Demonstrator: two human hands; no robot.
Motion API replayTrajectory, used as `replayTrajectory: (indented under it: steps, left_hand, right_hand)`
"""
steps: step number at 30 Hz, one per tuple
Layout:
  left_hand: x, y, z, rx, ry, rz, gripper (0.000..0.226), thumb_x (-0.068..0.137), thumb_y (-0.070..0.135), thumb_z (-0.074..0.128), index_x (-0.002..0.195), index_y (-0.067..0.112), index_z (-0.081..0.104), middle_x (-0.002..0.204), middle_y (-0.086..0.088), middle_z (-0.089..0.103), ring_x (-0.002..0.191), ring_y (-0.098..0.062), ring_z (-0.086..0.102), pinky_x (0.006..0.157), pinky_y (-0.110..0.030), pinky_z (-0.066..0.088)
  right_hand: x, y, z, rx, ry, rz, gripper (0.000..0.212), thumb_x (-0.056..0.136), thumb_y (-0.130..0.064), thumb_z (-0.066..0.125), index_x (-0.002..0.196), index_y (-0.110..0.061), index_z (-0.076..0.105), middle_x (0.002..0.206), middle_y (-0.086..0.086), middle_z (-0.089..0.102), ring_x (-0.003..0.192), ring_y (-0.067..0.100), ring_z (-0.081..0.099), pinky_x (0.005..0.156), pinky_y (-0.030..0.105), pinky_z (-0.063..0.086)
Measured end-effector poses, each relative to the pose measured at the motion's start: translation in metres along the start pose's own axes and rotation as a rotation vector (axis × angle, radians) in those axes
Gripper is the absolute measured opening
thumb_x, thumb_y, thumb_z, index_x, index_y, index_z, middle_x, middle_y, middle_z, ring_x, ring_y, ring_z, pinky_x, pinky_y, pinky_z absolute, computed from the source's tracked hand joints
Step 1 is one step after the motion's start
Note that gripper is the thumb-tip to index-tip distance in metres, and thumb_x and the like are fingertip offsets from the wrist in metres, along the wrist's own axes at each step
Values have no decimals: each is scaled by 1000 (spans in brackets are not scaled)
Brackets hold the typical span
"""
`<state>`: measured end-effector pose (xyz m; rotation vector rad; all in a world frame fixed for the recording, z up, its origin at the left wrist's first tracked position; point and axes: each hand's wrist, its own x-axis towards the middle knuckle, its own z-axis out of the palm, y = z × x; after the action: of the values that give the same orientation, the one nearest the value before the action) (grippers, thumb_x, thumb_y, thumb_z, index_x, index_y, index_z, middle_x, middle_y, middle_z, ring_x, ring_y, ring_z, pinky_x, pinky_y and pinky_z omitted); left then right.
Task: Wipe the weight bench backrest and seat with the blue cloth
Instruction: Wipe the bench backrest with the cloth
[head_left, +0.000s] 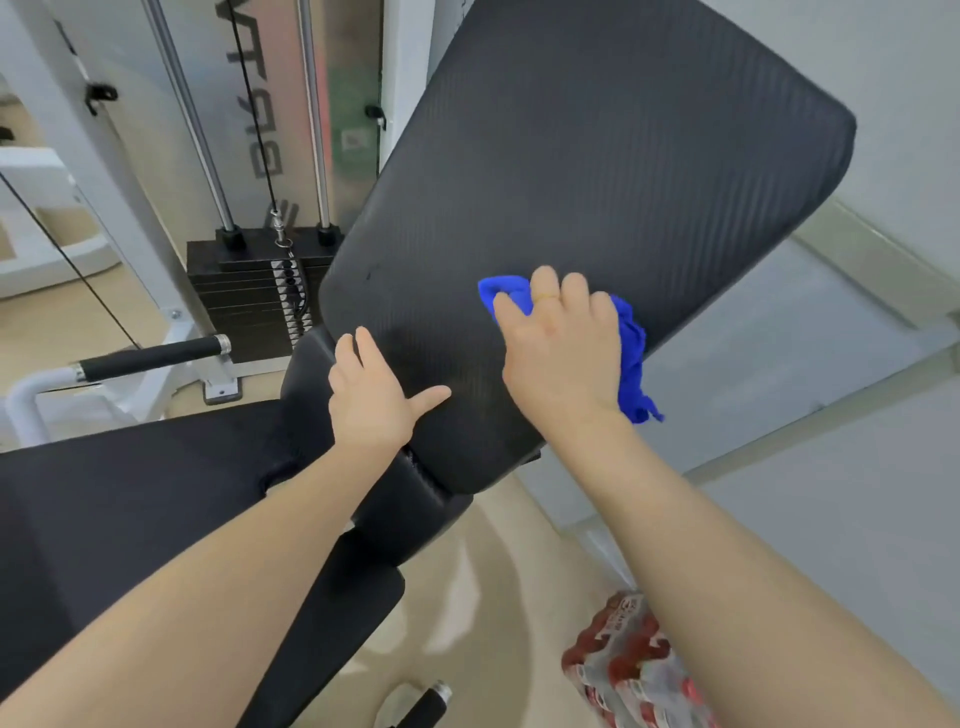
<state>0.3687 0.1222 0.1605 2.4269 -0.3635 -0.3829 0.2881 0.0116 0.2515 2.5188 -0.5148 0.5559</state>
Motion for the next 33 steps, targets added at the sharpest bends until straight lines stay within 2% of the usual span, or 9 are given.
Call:
replayTrajectory:
  steps: [5, 7, 9, 12, 18, 20, 22, 27, 33]
  left_hand:
    - [-10, -4, -5, -42, -54, 73, 86, 79, 38, 69, 144, 10, 20, 141, -15, 27, 129, -31, 34, 100, -42, 38]
    - [-16, -8, -4, -51, -99, 158, 74, 83, 32, 66, 143, 15, 26, 136, -11, 33, 124, -29, 40, 98, -40, 40]
    - [-19, -14, -2, -53, -152, 201, 74, 83, 30, 66, 143, 19, 24, 134, -8, 35, 121, -26, 44, 95, -38, 42]
    - [-24, -20, 1, -120, -229, 195, 84, 82, 32, 67, 147, 22, 15, 139, -5, 31, 123, -22, 45, 97, -36, 41]
    - [-24, -23, -2, -420, -342, 77, 85, 81, 24, 70, 148, 21, 18, 148, -3, 28, 131, -18, 39, 102, -29, 34]
    - [-22, -23, -6, -444, -375, 66, 83, 81, 21, 69, 147, 20, 19, 150, -4, 28, 133, -19, 37, 103, -30, 34]
    - [-21, -22, -8, -473, -391, 73, 80, 82, 16, 67, 147, 18, 21, 150, -4, 30, 133, -20, 38, 102, -28, 34]
    - [-15, -26, -9, -550, -393, 39, 63, 89, 8, 57, 144, 22, 29, 148, -4, 35, 133, -21, 41, 108, -35, 35]
    - [-8, -30, -10, -503, -344, 48, 64, 87, 13, 60, 143, 21, 30, 138, -5, 43, 120, -18, 50, 94, -26, 38]
  right_hand:
    - [-60, -33, 3, 34, -371, -271, 20, 69, -14, 51, 81, -20, 67, 84, 1, 52, 72, 20, 41, 61, 32, 23]
    - [-42, -20, 2, 39, -300, -219, 13, 68, -14, 57, 77, -19, 66, 81, 3, 52, 70, 23, 34, 61, 32, 22]
    - [-23, 0, -5, 54, -85, -11, 9, 58, -9, 57, 61, -16, 61, 69, 6, 49, 64, 22, 26, 57, 30, 22]
    - [-28, 13, -3, 47, 49, 129, 30, 62, -6, 37, 69, -15, 64, 67, 9, 50, 62, 22, 24, 55, 30, 20]
    - [-104, -36, 11, -17, -238, -21, 29, 52, -9, 70, 79, -19, 70, 68, 4, 52, 60, 23, 44, 53, 29, 24]
    - [-95, -32, 7, -61, -200, -87, 22, 51, -9, 68, 70, -19, 67, 69, 3, 53, 61, 23, 46, 53, 28, 30]
    - [-71, -14, -2, -119, -95, 18, 19, 52, -7, 59, 65, -20, 63, 72, 4, 55, 61, 23, 47, 54, 28, 30]
    - [-66, -8, 4, -97, 29, 255, 44, 62, -5, 46, 95, -22, 70, 82, 10, 61, 62, 25, 48, 56, 29, 23]
    - [-107, -45, 7, -73, -249, -43, 36, 53, -14, 72, 88, -23, 72, 79, 4, 59, 64, 23, 49, 55, 28, 33]
